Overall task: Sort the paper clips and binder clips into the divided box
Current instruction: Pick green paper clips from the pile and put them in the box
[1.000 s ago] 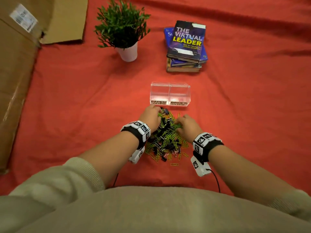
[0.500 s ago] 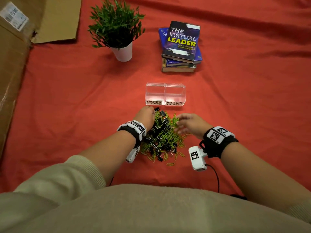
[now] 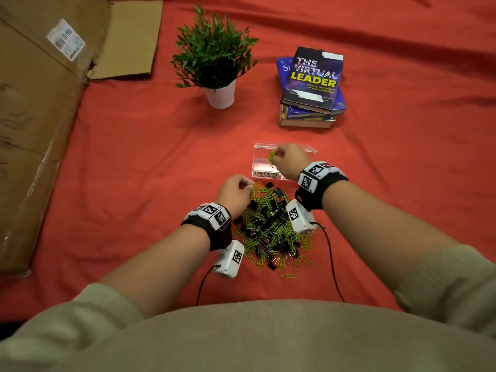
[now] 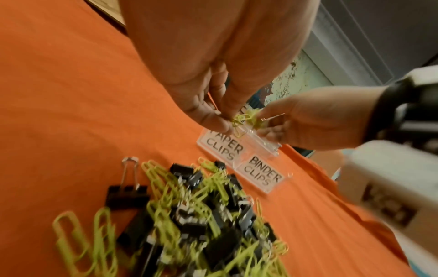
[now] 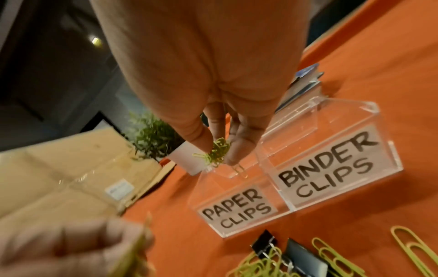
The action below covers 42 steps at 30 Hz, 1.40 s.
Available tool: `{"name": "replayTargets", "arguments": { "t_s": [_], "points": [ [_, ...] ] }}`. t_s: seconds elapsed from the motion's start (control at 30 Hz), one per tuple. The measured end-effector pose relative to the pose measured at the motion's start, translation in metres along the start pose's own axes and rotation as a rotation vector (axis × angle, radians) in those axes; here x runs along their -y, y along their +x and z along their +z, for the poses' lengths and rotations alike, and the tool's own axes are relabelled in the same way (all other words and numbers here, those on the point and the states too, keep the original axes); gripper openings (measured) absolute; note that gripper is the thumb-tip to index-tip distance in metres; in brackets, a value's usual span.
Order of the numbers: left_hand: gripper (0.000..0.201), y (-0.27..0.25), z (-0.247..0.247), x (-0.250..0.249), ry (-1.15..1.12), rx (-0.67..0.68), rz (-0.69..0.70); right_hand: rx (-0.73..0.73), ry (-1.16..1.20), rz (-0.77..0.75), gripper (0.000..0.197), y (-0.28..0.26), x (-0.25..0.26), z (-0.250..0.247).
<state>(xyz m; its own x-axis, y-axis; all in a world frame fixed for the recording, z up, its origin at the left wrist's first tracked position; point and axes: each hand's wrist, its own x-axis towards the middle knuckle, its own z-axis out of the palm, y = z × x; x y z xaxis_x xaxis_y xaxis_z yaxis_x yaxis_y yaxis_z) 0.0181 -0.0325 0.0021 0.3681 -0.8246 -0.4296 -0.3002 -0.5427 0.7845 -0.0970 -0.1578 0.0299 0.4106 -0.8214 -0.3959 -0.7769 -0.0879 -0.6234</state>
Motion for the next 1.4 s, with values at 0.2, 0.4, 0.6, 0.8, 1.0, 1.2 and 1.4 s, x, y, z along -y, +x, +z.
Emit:
{"name": "replayTargets", "arguments": {
  "t_s": [0.2, 0.4, 0.6, 0.8, 1.0, 1.2, 1.4],
  "points": [
    [0.008, 0.029, -0.01, -0.026, 0.098, -0.025, 0.063, -0.069, -0.019, -0.037, 0.028, -0.012, -0.005, 0.005],
    [0.013, 0.061, 0.002, -0.053, 0.257, -0.031, 0.125, 0.068, -0.057, -0.059, 0.025, -0.056, -0.048, 0.02],
    [0.011, 0.047, 0.016, -0.051, 0.356, -0.011, 0.232, 0.165, -0.315, -0.147, 0.034, -0.077, -0.077, 0.044],
    [0.009, 0.018, 0.03, -0.007, 0.437, 0.103, 0.213, 0.184, -0.318, -0.12, 0.017, -0.086, -0.087, 0.04],
    [0.032, 0.018, 0.037, 0.01, 0.518, 0.113, 0.218, 0.044, -0.233, -0.088, 0.016, -0.07, -0.084, 0.029],
    [0.057, 0.02, 0.041, 0.015, 0.611, 0.167, 0.234, -0.025, -0.204, 0.053, 0.04, -0.057, -0.089, 0.036],
    [0.044, 0.022, 0.044, 0.02, 0.671, 0.164, 0.311, 0.112, -0.189, 0.014, 0.058, -0.067, -0.092, 0.041]
  ]
}}
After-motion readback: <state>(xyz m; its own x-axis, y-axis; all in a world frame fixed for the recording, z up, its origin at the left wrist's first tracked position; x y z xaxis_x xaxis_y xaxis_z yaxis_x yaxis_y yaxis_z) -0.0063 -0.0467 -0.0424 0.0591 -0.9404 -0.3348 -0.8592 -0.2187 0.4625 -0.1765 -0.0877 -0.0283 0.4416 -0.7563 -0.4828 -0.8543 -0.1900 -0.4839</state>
